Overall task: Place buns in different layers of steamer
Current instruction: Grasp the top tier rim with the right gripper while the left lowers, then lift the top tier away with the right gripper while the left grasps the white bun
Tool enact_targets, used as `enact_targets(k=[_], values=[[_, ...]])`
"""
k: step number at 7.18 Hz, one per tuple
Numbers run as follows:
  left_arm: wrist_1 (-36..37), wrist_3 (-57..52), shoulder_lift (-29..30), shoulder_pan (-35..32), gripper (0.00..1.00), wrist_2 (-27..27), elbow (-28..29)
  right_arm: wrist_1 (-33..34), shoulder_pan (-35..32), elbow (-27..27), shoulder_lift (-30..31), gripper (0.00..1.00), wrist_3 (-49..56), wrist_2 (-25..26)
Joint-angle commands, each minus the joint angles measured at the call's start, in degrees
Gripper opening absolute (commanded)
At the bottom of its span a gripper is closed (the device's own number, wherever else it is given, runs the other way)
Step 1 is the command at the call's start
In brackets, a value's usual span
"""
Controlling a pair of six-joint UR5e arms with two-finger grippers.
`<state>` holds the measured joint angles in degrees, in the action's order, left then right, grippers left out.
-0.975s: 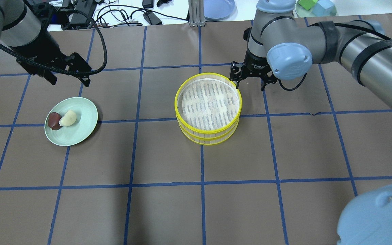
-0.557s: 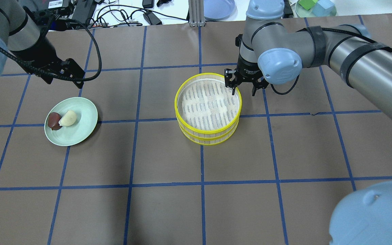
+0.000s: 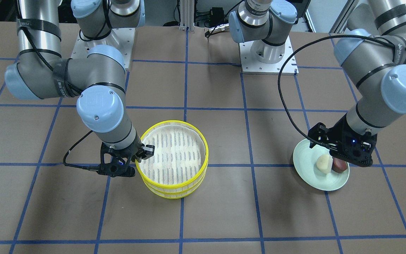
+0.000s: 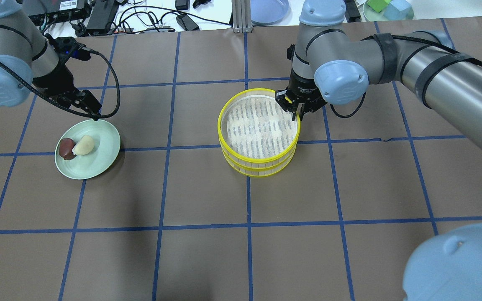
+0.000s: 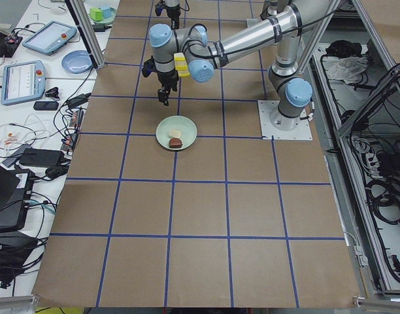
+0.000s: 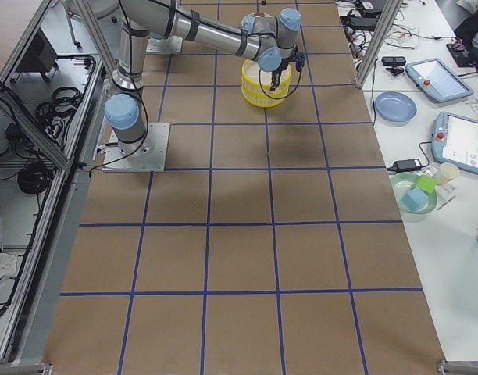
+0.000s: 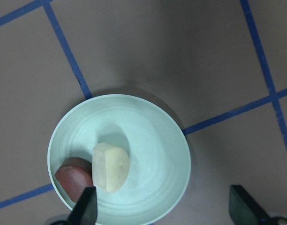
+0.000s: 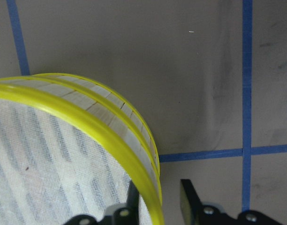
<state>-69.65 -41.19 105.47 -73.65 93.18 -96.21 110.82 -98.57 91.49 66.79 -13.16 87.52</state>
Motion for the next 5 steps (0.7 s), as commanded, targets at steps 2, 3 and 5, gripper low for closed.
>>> enact_targets(k=[2, 3, 5], values=[[3.6, -13.4, 7.2, 5.1, 1.00, 2.3, -0.1, -2.2, -0.1, -0.3, 1.0, 0.00, 0.6, 0.4], [3.6, -13.5, 8.5, 5.4, 1.00, 2.3, -0.1, -2.8, -0.1, -0.8, 2.4, 0.00, 0.6, 0.3], [3.6, -13.0, 11.0, 5.4, 1.00, 2.2, -0.1, -9.9, 1.4, -3.5, 8.4, 0.00, 0.9, 1.0]])
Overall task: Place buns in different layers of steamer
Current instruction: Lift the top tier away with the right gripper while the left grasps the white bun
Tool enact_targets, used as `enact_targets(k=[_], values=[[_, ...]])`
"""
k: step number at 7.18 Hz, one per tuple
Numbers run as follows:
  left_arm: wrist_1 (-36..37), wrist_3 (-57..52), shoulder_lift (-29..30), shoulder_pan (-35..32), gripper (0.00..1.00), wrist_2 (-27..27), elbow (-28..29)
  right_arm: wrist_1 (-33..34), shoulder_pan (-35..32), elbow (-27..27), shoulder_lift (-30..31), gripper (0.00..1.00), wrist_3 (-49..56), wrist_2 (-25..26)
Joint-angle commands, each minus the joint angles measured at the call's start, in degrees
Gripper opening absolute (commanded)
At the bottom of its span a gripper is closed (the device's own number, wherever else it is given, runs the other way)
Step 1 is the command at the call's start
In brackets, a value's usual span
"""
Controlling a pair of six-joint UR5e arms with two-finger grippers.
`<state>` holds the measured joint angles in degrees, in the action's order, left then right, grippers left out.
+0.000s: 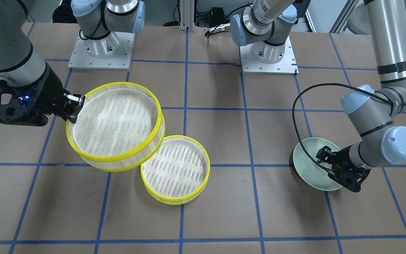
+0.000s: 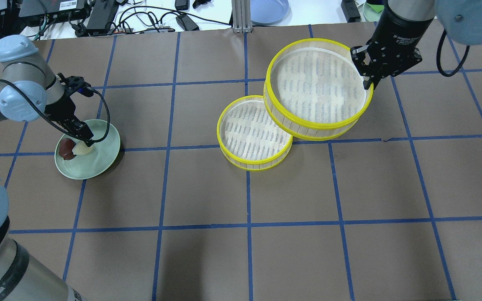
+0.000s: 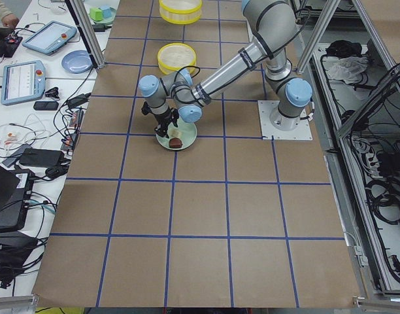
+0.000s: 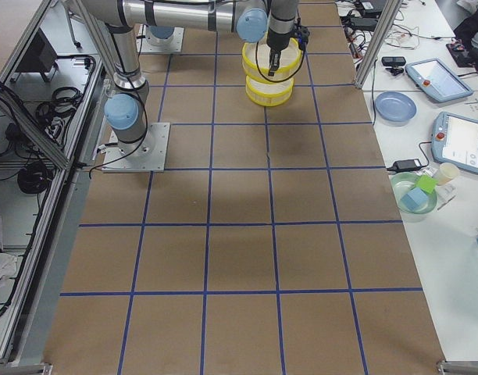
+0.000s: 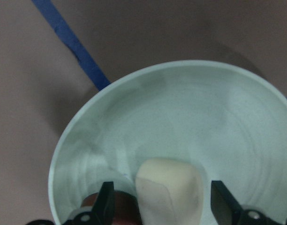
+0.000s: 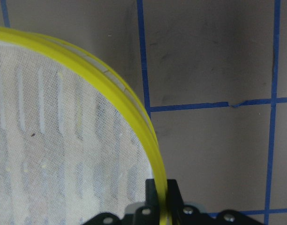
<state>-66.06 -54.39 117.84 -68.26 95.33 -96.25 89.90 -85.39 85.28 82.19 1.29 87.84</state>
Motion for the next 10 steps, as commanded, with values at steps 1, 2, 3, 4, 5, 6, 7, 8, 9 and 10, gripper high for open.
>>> enact_targets(k=[1, 2, 3, 4, 5, 6, 7, 8, 9, 10], values=[[0.0, 0.1, 0.1, 0.0, 0.00, 0.0, 0.1, -0.7, 0.2, 0.1, 1.1, 0.00, 0.8, -0.2], [0.1, 0.4, -0.1, 0.0, 0.00, -0.1, 0.3, -0.7, 0.2, 0.1, 1.1, 0.00, 0.8, -0.4], [-0.3, 1.1, -1.2, -0.3, 0.00, -0.5, 0.9, -0.7, 0.1, 0.1, 1.0, 0.00, 0.8, -0.2], [-0.4, 4.5, -2.8, -1.4, 0.00, -0.6, 1.1, -0.7, 0.1, 0.1, 1.0, 0.00, 1.4, -0.2], [-0.5, 8.6, -4.4, -3.5, 0.00, -0.4, 2.3, -0.8, 0.2, 0.2, 1.0, 0.00, 1.5, -0.1], [-0.8, 14.5, -6.6, -7.6, 0.00, -0.3, 3.9, -0.8, 0.2, 0.3, 1.0, 0.00, 1.5, 0.1], [-0.8, 24.2, -8.7, -12.4, 0.00, -1.6, 4.4, -0.7, 0.1, 0.3, 1.0, 0.00, 1.9, 0.6], [-0.4, 34.8, -10.2, -16.1, 0.00, -7.0, 4.4, -0.8, 0.2, 0.4, 1.0, 0.00, 2.2, 0.6], [1.0, 41.7, -10.4, -18.9, 0.00, -10.1, 4.5, -0.6, 0.2, 0.4, 1.0, 0.00, 2.7, 0.7], [3.5, 45.8, -10.4, -21.4, 0.00, -14.0, 4.5, -0.9, 0.2, 0.4, 1.1, 0.00, 2.7, 0.6]])
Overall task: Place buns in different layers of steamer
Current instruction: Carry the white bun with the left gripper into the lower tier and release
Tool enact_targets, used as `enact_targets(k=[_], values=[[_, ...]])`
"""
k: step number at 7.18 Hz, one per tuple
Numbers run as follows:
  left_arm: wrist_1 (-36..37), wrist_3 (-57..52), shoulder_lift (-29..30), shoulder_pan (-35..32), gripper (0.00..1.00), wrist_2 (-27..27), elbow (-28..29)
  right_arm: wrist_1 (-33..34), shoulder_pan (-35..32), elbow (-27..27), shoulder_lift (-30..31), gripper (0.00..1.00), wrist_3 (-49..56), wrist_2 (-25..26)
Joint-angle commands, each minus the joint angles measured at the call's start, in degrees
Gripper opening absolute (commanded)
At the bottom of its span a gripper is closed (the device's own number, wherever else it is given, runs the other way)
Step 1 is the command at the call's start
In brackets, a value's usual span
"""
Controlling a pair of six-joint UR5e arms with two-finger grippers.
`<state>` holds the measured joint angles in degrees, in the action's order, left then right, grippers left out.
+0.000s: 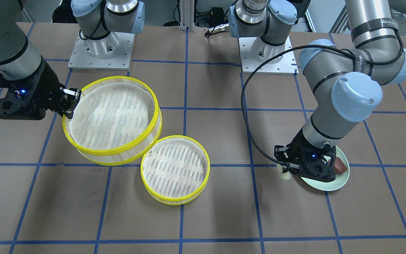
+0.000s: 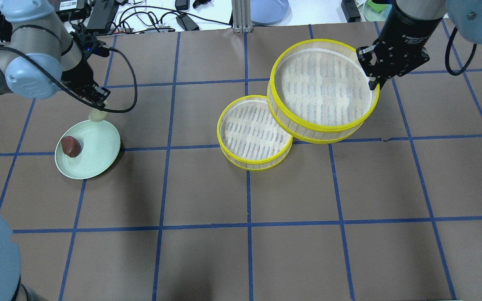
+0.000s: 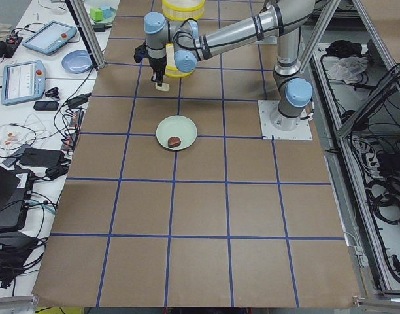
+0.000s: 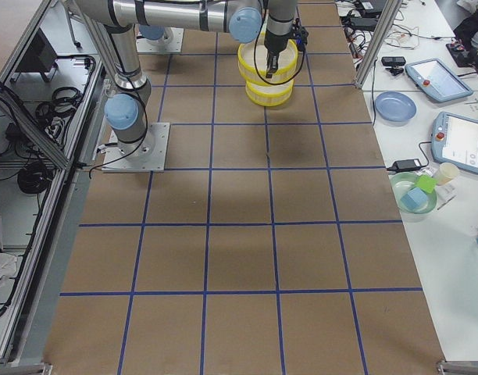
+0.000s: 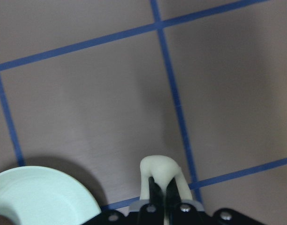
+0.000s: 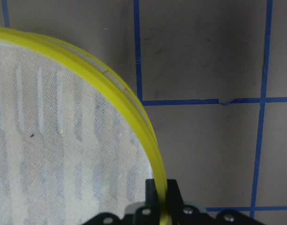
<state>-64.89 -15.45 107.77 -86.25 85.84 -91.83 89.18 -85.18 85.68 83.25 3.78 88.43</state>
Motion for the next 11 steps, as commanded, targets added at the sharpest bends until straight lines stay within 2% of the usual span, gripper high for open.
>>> enact_targets(k=[1, 4, 6, 7, 8, 9, 11], values=[[4.2, 11.8, 0.2, -5.2, 0.00, -8.1, 0.0, -0.8, -0.1, 0.0, 0.5, 0.00, 0.3, -0.4], [5.8, 20.2, 2.3, -9.7, 0.00, -23.5, -1.1, -0.9, 0.1, 0.0, 0.4, 0.00, 0.4, 0.2], [5.8, 20.7, 3.5, -12.0, 0.00, -26.5, -2.4, -1.0, 0.1, 0.1, 0.4, 0.00, 0.4, 0.2], [6.0, 20.6, 4.0, -12.3, 0.16, -26.4, -3.5, -1.1, 0.1, 0.1, 0.4, 0.00, 0.4, 0.2], [9.6, 20.9, 4.6, -12.4, 0.26, -26.6, -4.9, -0.6, 0.1, -0.2, 0.4, 0.00, 1.0, 2.2], [11.2, 21.1, 5.1, -12.4, 0.52, -26.6, -5.0, -0.7, 0.2, -0.2, 0.4, 0.00, 2.0, 4.7], [12.0, 22.0, 5.1, -13.1, 0.97, -26.6, -4.9, -0.9, 0.1, -0.1, 0.3, 0.00, 2.5, 4.2]])
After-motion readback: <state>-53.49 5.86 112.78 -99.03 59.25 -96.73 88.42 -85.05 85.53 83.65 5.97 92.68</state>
